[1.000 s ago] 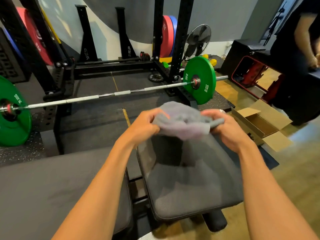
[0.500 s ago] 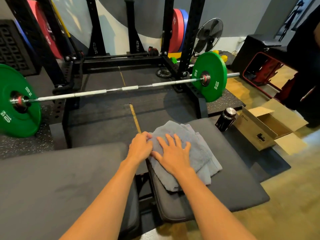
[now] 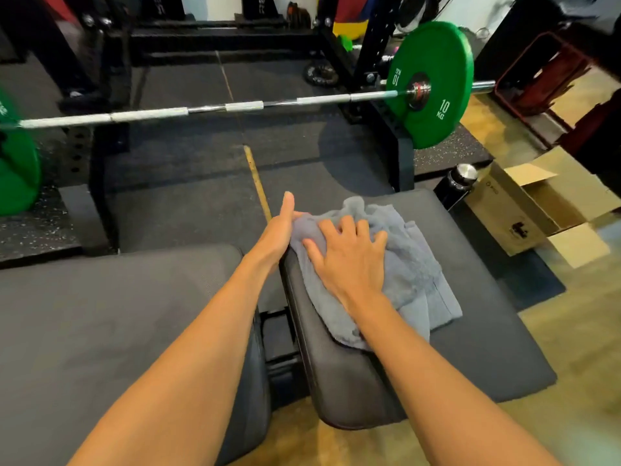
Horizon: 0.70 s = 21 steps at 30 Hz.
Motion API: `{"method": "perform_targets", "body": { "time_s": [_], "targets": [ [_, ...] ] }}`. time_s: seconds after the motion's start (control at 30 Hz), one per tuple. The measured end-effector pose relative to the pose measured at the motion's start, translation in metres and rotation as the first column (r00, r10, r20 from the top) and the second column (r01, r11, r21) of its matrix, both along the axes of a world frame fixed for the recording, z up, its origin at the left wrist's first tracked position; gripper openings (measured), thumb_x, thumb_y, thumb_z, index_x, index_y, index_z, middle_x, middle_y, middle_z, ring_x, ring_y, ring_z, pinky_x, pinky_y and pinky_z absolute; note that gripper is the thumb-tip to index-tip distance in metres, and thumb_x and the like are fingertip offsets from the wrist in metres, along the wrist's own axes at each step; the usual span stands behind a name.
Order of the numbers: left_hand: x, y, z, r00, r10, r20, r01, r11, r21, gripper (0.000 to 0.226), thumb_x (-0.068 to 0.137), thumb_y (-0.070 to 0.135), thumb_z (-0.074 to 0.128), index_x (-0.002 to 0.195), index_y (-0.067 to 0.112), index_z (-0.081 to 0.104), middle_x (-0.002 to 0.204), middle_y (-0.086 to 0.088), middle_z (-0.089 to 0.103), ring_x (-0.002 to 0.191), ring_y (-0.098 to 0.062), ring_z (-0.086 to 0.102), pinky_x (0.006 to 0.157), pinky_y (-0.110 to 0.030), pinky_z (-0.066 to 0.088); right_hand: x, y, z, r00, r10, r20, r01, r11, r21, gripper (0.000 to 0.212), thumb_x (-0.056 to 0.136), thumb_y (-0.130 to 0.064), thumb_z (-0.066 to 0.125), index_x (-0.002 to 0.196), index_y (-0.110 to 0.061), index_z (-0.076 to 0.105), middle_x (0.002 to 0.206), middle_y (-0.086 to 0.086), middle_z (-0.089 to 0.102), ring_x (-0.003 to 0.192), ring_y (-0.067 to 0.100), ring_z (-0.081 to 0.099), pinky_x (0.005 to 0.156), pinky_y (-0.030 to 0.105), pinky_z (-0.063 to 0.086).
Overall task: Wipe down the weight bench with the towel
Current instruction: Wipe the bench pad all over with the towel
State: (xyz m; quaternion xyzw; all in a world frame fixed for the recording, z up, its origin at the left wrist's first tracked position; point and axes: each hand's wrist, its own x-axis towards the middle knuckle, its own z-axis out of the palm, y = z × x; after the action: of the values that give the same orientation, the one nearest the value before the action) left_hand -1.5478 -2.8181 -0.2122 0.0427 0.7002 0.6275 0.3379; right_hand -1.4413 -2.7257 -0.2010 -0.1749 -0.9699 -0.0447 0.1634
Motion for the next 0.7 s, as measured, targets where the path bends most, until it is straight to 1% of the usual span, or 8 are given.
{"method": "perform_targets", "body": {
  "time_s": [0.07, 0.17, 0.3, 0.43, 0.5, 0.57, 0.63, 0.7],
  "targets": [
    [0.001, 0.003, -0.009, 0.985, 0.156, 0.068, -0.162, 0.983, 0.089, 0.073, 0.098, 0.060, 0.018, 0.117, 0.009, 0.067, 0.112, -0.009, 0.070, 0.107, -0.016, 0.065, 0.099, -0.030, 0.048, -0.041, 0.008, -0.001, 1.000, 0.008, -0.014, -0.008, 1.000, 0.018, 0.038, 0.090, -0.055, 0.042, 0.098, -0.024, 0.063, 0.093, 0.005, 0.061, 0.087, 0.030, 0.054, 0.075, 0.047, 0.037],
    [0.010, 0.003, -0.005, 0.961, 0.278, 0.010, -0.278, 0.958, 0.068, 0.079, 0.090, 0.072, 0.020, 0.134, 0.016, 0.056, 0.133, -0.004, 0.059, 0.122, -0.018, 0.055, 0.108, -0.039, 0.040, -0.076, 0.012, 0.003, 0.995, 0.043, 0.092, -0.040, 0.999, -0.036, 0.039, 0.095, -0.053, 0.039, 0.107, -0.022, 0.061, 0.108, 0.006, 0.062, 0.101, 0.030, 0.053, 0.083, 0.049, 0.034],
    [0.030, -0.009, 0.007, 0.961, 0.275, -0.032, -0.276, 0.961, -0.007, 0.068, 0.094, 0.064, 0.021, 0.121, 0.016, 0.061, 0.120, -0.001, 0.062, 0.111, -0.018, 0.057, 0.101, -0.035, 0.042, -0.026, -0.009, 0.004, 0.999, 0.034, 0.025, -0.033, 0.998, -0.059, 0.036, 0.093, -0.053, 0.046, 0.105, -0.022, 0.061, 0.105, 0.006, 0.060, 0.096, 0.031, 0.052, 0.078, 0.048, 0.035],
    [0.053, -0.018, 0.022, 0.975, 0.147, -0.164, -0.186, 0.949, -0.256, 0.064, 0.099, 0.054, 0.021, 0.129, 0.009, 0.055, 0.135, -0.014, 0.055, 0.125, -0.033, 0.049, 0.101, -0.037, 0.036, 0.071, -0.045, 0.013, 0.999, 0.048, 0.016, -0.046, 0.993, -0.105, 0.031, 0.088, -0.054, 0.051, 0.092, -0.025, 0.062, 0.095, 0.003, 0.059, 0.085, 0.028, 0.052, 0.071, 0.043, 0.034],
    [0.065, -0.019, 0.028, 0.954, 0.082, -0.287, -0.172, 0.938, -0.302, 0.053, 0.103, 0.042, 0.020, 0.119, 0.005, 0.054, 0.127, -0.021, 0.056, 0.120, -0.039, 0.050, 0.088, -0.038, 0.033, 0.120, -0.054, 0.016, 0.998, 0.049, 0.045, -0.044, 0.992, -0.120, 0.032, 0.088, -0.056, 0.049, 0.096, -0.028, 0.064, 0.095, 0.000, 0.058, 0.084, 0.026, 0.051, 0.071, 0.042, 0.034],
    [0.071, -0.016, 0.028, 0.920, 0.066, -0.386, -0.172, 0.954, -0.247, 0.053, 0.101, 0.045, 0.022, 0.089, 0.007, 0.057, 0.098, -0.017, 0.063, 0.101, -0.040, 0.055, 0.086, -0.041, 0.039, 0.158, -0.059, 0.016, 0.995, 0.078, 0.056, -0.071, 0.990, -0.122, 0.034, 0.089, -0.057, 0.049, 0.102, -0.030, 0.065, 0.096, -0.002, 0.059, 0.085, 0.026, 0.052, 0.071, 0.042, 0.035],
    [0.072, -0.007, 0.025, 0.892, 0.063, -0.447, -0.188, 0.952, -0.241, 0.049, 0.100, 0.045, 0.026, 0.059, 0.019, 0.036, 0.065, -0.006, 0.046, 0.085, -0.043, 0.055, 0.075, -0.044, 0.041, 0.168, -0.057, 0.015, 0.992, 0.109, 0.062, -0.101, 0.988, -0.120, 0.034, 0.091, -0.059, 0.047, 0.101, -0.031, 0.065, 0.096, -0.003, 0.058, 0.085, 0.025, 0.052, 0.070, 0.042, 0.034],
    [0.067, 0.004, 0.026, 0.903, 0.096, -0.420, -0.205, 0.953, -0.222, 0.050, 0.099, 0.045, 0.025, 0.056, 0.022, 0.031, 0.070, -0.017, 0.052, 0.090, -0.046, 0.055, 0.078, -0.046, 0.042, 0.150, -0.045, 0.014, 0.993, 0.097, 0.073, -0.088, 0.989, -0.116, 0.036, 0.093, -0.060, 0.042, 0.093, -0.031, 0.063, 0.092, -0.003, 0.057, 0.083, 0.025, 0.050, 0.069, 0.042, 0.033]
  ]
}}
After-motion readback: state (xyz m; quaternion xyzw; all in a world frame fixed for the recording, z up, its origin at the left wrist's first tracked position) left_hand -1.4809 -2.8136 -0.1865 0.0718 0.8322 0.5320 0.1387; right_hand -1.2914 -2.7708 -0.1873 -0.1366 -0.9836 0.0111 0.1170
